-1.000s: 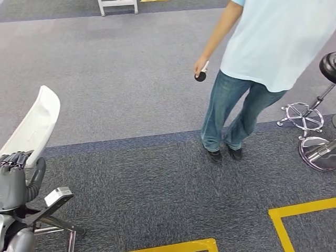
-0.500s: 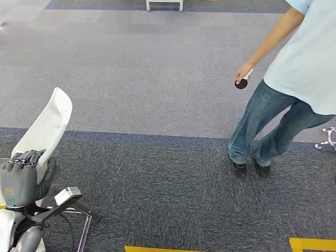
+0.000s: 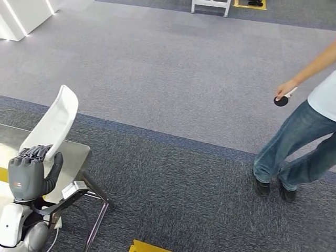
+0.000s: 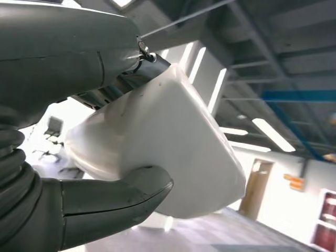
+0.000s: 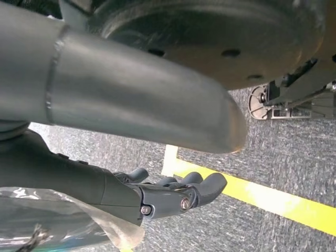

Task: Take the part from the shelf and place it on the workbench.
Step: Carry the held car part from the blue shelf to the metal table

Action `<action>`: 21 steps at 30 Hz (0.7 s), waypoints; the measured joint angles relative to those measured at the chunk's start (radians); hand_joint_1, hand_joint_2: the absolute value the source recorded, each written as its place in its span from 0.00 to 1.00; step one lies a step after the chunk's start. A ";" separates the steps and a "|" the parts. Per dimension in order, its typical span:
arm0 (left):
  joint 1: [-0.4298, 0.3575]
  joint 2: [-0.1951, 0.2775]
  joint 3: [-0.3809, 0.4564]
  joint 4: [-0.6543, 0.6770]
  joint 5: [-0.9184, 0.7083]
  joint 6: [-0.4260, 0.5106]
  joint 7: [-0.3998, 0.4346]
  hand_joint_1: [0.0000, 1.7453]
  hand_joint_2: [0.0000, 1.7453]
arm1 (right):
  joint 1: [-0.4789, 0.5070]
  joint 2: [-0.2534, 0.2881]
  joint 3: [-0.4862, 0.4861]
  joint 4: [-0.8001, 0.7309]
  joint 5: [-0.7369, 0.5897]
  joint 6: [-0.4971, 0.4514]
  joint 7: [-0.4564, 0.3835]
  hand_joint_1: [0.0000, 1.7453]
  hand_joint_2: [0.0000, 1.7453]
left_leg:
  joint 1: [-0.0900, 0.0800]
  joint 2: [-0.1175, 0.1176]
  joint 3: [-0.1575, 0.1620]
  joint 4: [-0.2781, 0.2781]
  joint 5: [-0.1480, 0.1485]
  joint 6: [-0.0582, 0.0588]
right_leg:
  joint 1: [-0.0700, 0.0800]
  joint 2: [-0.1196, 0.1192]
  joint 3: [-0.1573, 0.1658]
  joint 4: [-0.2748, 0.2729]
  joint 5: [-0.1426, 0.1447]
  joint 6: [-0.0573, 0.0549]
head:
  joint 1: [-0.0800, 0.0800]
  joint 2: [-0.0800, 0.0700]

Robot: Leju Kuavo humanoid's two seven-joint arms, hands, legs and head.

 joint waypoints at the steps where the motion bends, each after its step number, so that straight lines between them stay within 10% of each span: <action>1: -0.002 0.002 -0.002 0.001 -0.001 0.000 0.001 1.00 1.00 | -0.002 0.000 0.000 0.000 0.001 0.000 0.000 0.00 0.00 | 0.001 -0.011 0.001 -0.002 0.001 0.007 | -0.003 0.021 -0.004 0.013 -0.011 0.006 | 0.002 0.000; 4: -0.014 0.003 -0.009 0.003 -0.004 0.000 0.001 1.00 1.00 | -0.003 0.000 -0.001 0.000 0.004 0.000 -0.001 0.00 0.00 | 0.005 -0.045 0.001 -0.005 0.004 0.022 | -0.010 0.110 -0.088 0.180 -0.095 0.015 | 0.011 0.000; 7: -0.016 0.005 -0.023 0.009 -0.005 0.000 0.008 1.00 1.00 | -0.001 0.000 -0.004 0.000 0.005 0.003 -0.003 0.00 0.00 | 0.005 -0.085 0.001 -0.004 0.005 0.024 | -0.011 0.121 -0.171 0.308 -0.113 0.014 | 0.013 0.000; 10: -0.020 0.010 -0.030 0.016 -0.004 0.000 0.015 1.00 1.00 | -0.002 0.000 -0.006 0.000 0.008 0.005 -0.002 0.00 0.00 | 0.007 -0.127 0.004 -0.003 0.003 0.021 | -0.016 0.165 -0.115 0.143 -0.002 0.008 | 0.013 0.000; 13: -0.030 0.015 -0.031 0.021 0.002 0.000 0.014 1.00 1.00 | -0.004 0.000 -0.006 0.000 0.012 0.005 0.004 0.00 0.00 | 0.009 -0.166 -0.008 0.002 0.005 0.003 | -0.024 0.231 -0.061 0.026 0.032 0.003 | 0.012 0.000; 15: -0.032 0.020 -0.031 0.023 0.004 0.000 0.013 1.00 1.00 | -0.007 0.000 -0.006 0.000 0.014 0.005 0.005 0.00 0.00 | 0.013 -0.184 -0.015 0.001 0.009 -0.013 | -0.022 0.208 -0.056 0.020 0.034 -0.005 | 0.012 0.000; 21: -0.050 0.031 -0.035 0.027 0.005 0.000 0.010 1.00 1.00 | -0.006 0.000 -0.006 0.000 0.021 0.006 0.004 0.00 0.00 | 0.010 -0.060 -0.123 0.241 -0.120 -0.034 | -0.017 0.120 -0.046 0.011 0.031 -0.032 | 0.002 0.000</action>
